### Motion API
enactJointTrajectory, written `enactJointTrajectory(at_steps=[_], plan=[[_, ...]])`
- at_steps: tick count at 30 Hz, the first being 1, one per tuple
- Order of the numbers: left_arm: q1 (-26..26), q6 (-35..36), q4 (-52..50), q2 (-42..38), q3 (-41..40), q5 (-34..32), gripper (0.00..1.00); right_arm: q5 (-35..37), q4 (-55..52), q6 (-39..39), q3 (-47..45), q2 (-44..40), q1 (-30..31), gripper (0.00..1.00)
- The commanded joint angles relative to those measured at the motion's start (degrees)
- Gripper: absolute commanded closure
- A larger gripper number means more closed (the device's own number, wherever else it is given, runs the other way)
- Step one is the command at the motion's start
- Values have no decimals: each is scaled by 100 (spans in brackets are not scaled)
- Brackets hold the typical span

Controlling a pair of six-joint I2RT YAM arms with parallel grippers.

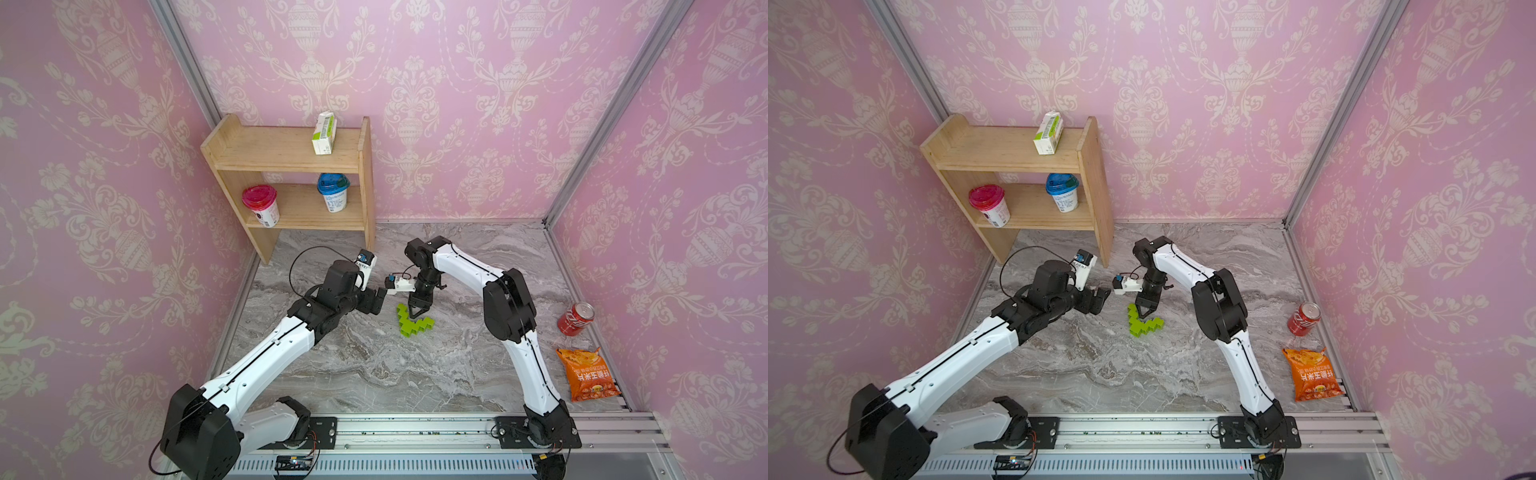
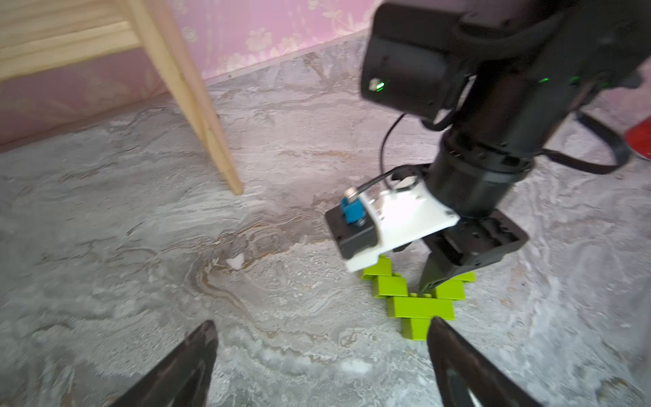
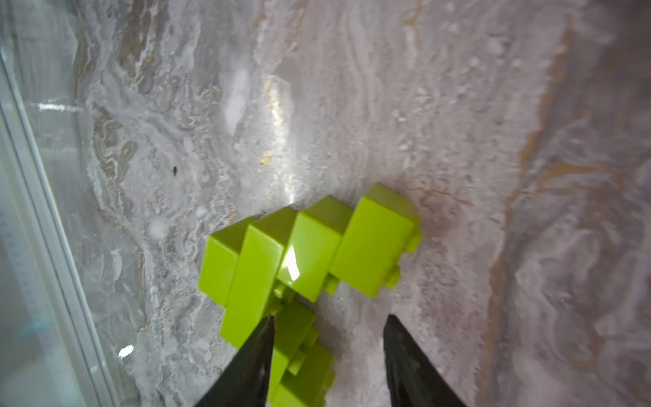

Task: Assemble the letter v with lego
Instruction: Adjust the lego brick at the center of the board.

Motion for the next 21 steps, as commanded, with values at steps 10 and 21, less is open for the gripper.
enactJointTrajectory(at_steps=[10,21], plan=[[2136,3,2764,30,-2344,-2226,1,1582,4246,3355,-4767,-3444,-2238,2],[2816,175,4473,1179,-2644,-1430,1,1754,6464,3984,-6428,-4038,-2664,0]])
